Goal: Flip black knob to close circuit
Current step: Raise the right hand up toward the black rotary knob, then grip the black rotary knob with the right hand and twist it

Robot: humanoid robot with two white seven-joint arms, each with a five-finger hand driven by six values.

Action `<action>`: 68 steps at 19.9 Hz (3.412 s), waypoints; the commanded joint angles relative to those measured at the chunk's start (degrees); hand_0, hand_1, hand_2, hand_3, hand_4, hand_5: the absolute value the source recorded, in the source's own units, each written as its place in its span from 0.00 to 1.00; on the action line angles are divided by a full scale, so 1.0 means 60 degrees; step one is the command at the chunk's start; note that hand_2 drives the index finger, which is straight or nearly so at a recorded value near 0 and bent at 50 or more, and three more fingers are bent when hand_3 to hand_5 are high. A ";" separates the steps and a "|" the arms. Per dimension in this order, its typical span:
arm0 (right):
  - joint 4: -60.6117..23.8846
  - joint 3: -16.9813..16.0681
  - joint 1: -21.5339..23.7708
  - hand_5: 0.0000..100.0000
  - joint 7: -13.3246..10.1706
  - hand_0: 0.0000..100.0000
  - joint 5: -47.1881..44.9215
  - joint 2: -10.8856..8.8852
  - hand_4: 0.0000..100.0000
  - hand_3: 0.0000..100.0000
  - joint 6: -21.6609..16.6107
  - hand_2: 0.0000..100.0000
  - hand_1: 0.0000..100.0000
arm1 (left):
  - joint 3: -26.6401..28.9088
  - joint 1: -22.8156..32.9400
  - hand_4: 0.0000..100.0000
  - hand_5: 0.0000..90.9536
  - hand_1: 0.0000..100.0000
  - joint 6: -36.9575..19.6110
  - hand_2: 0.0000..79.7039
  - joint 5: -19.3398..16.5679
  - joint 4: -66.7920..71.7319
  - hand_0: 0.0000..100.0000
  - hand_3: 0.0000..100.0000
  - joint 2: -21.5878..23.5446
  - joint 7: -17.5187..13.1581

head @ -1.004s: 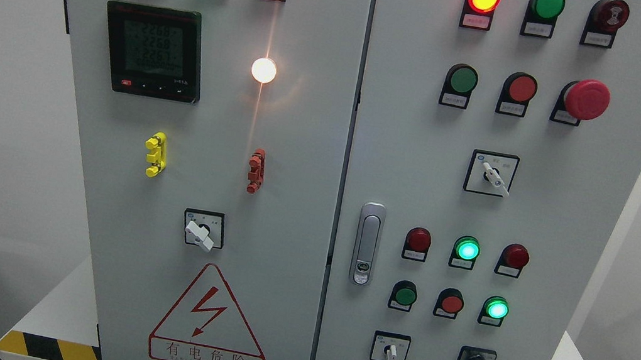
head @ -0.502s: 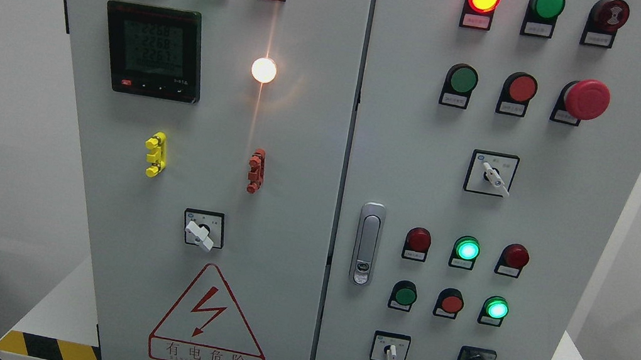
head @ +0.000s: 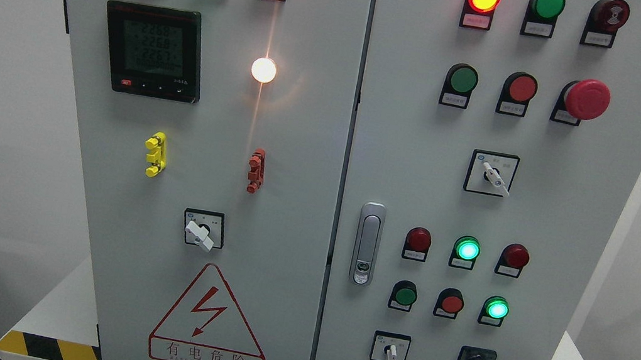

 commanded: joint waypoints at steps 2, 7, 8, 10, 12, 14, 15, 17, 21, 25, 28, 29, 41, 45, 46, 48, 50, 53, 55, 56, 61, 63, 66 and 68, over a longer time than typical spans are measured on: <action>-0.0561 -0.0039 -0.0449 1.00 0.0310 0.10 0.0013 -0.0320 1.00 1.00 0.0199 1.00 0.00 | -0.0008 0.0000 0.00 0.00 0.56 -0.0004 0.00 0.0000 0.0001 0.12 0.00 0.0000 -0.0005; -0.0679 0.0019 -0.0640 1.00 0.0413 0.11 0.0013 -0.0320 1.00 1.00 0.0258 1.00 0.00 | 0.0007 0.0000 0.00 0.00 0.56 -0.0004 0.00 0.0000 0.0001 0.12 0.00 0.0000 -0.0005; -0.0694 0.0063 -0.0626 1.00 0.0413 0.11 0.0013 -0.0306 1.00 1.00 0.0258 1.00 0.00 | -0.0008 0.0000 0.00 0.00 0.56 -0.0004 0.00 0.0000 0.0001 0.12 0.00 0.0000 -0.0005; -0.0781 0.0151 -0.0582 1.00 0.0399 0.12 0.0042 -0.0291 1.00 1.00 0.0258 1.00 0.00 | 0.0006 0.0000 0.00 0.00 0.56 -0.0004 0.00 0.0000 0.0001 0.12 0.00 0.0000 0.0009; -0.0797 0.0327 -0.0567 1.00 0.0399 0.12 0.0173 -0.0247 1.00 1.00 0.0258 1.00 0.00 | 0.0007 0.0000 0.00 0.00 0.56 -0.0004 0.00 0.0000 0.0001 0.12 0.00 0.0000 -0.0005; -0.0811 0.0371 -0.0552 1.00 0.0384 0.12 0.0188 -0.0203 1.00 1.00 0.0258 1.00 0.00 | 0.0007 0.0000 0.00 0.00 0.56 -0.0004 0.00 0.0000 0.0001 0.12 0.00 0.0000 -0.0005; -0.0811 0.0400 -0.0523 1.00 0.0384 0.13 0.0188 -0.0189 1.00 1.00 0.0258 1.00 0.00 | 0.0007 0.0000 0.00 0.00 0.56 -0.0004 0.00 0.0000 0.0001 0.12 0.00 0.0000 0.0009; -0.0797 0.0444 -0.0464 1.00 0.0384 0.13 0.0188 -0.0189 1.00 1.00 0.0258 1.00 0.00 | 0.0007 0.0000 0.00 0.00 0.56 -0.0004 0.00 0.0000 0.0001 0.12 0.00 0.0000 0.0009; -0.0665 0.0459 -0.0479 1.00 0.0369 0.13 0.0291 -0.0203 1.00 1.00 0.0258 1.00 0.00 | 0.0006 0.0000 0.00 0.00 0.56 -0.0004 0.00 0.0000 0.0001 0.12 0.00 0.0000 0.0009; -0.0431 0.0459 -0.0581 1.00 0.0369 0.13 0.0306 -0.0232 1.00 1.00 0.0477 1.00 0.00 | 0.0007 0.0000 0.00 0.00 0.56 -0.0004 0.00 0.0000 0.0001 0.12 0.00 0.0000 -0.0005; -0.0313 0.0459 -0.0596 1.00 0.0369 0.13 0.0306 -0.0247 1.00 1.00 0.0507 1.00 0.00 | -0.0008 0.0000 0.00 0.00 0.56 -0.0004 0.00 0.0000 0.0001 0.12 0.00 0.0000 -0.0005; -0.0241 0.0459 -0.0596 1.00 0.0340 0.14 0.0306 -0.0262 1.00 1.00 0.0522 0.99 0.00 | -0.0008 0.0000 0.00 0.00 0.56 -0.0004 0.00 0.0000 -0.0014 0.12 0.00 0.0000 -0.0005; 0.0009 0.0459 -0.0787 1.00 0.0369 0.14 0.0672 -0.0291 1.00 1.00 0.0932 0.99 0.04 | 0.0007 0.0000 0.00 0.00 0.56 -0.0004 0.00 0.0000 0.0001 0.12 0.00 0.0000 -0.0005; 0.0024 0.0459 -0.0801 1.00 0.0369 0.14 0.0672 -0.0291 1.00 1.00 0.0961 0.99 0.05 | 0.0007 0.0000 0.00 0.00 0.56 -0.0004 0.00 0.0000 0.0001 0.12 0.00 0.0000 -0.0005; 0.0024 0.0445 -0.0801 1.00 0.0384 0.14 0.0672 -0.0291 1.00 1.00 0.1019 0.99 0.05 | 0.0007 0.0000 0.00 0.00 0.56 -0.0004 0.00 0.0000 0.0001 0.12 0.00 0.0000 -0.0005; 0.0024 0.0430 -0.0801 1.00 0.0384 0.14 0.0672 -0.0306 1.00 1.00 0.1049 0.99 0.05 | 0.0006 0.0000 0.00 0.00 0.56 -0.0004 0.00 0.0000 0.0001 0.12 0.00 0.0000 -0.0005; 0.0024 0.0415 -0.0801 1.00 0.0399 0.14 0.0672 -0.0306 1.00 1.00 0.1049 0.99 0.05 | 0.0006 0.0000 0.00 0.00 0.56 -0.0004 0.00 0.0000 0.0001 0.12 0.00 0.0000 -0.0005; 0.0009 0.0371 -0.0801 1.00 0.0399 0.14 0.0657 -0.0306 1.00 1.00 0.1064 0.99 0.06 | 0.0007 0.0000 0.00 0.00 0.56 -0.0004 0.00 0.0000 0.0001 0.12 0.00 0.0000 0.0009; -0.0005 0.0371 -0.0816 1.00 0.0399 0.14 0.0643 -0.0306 1.00 1.00 0.1064 0.99 0.06 | 0.0007 0.0000 0.00 0.00 0.56 -0.0004 0.00 0.0000 0.0001 0.12 0.00 0.0000 -0.0005; -0.0020 0.0357 -0.0830 1.00 0.0384 0.14 0.0613 -0.0306 1.00 1.00 0.1064 0.99 0.06 | 0.0007 0.0000 0.00 0.00 0.56 -0.0004 0.00 0.0000 0.0001 0.12 0.00 0.0000 -0.0005; -0.0224 0.0342 -0.0860 1.00 0.0384 0.14 0.0540 -0.0291 1.00 1.00 0.1035 0.99 0.06 | -0.0008 0.0000 0.00 0.00 0.56 -0.0004 0.00 0.0000 0.0001 0.12 0.00 0.0000 -0.0005; -0.0327 0.0342 -0.0860 1.00 0.0384 0.14 0.0525 -0.0291 1.00 1.00 0.1035 0.99 0.06 | 0.0006 0.0000 0.00 0.00 0.56 -0.0004 0.00 0.0000 0.0001 0.12 0.00 0.0000 0.0009; -0.0474 0.0327 -0.0831 1.00 0.0369 0.14 0.0511 -0.0262 1.00 1.00 0.0991 0.99 0.06 | -0.0008 0.0000 0.00 0.00 0.56 -0.0004 0.00 0.0000 0.0001 0.12 0.00 0.0000 -0.0005; -0.0503 0.0327 -0.0831 1.00 0.0369 0.14 0.0511 -0.0247 1.00 1.00 0.0991 0.99 0.06 | 0.0007 0.0000 0.00 0.00 0.56 -0.0004 0.00 0.0000 0.0001 0.12 0.00 0.0000 -0.0005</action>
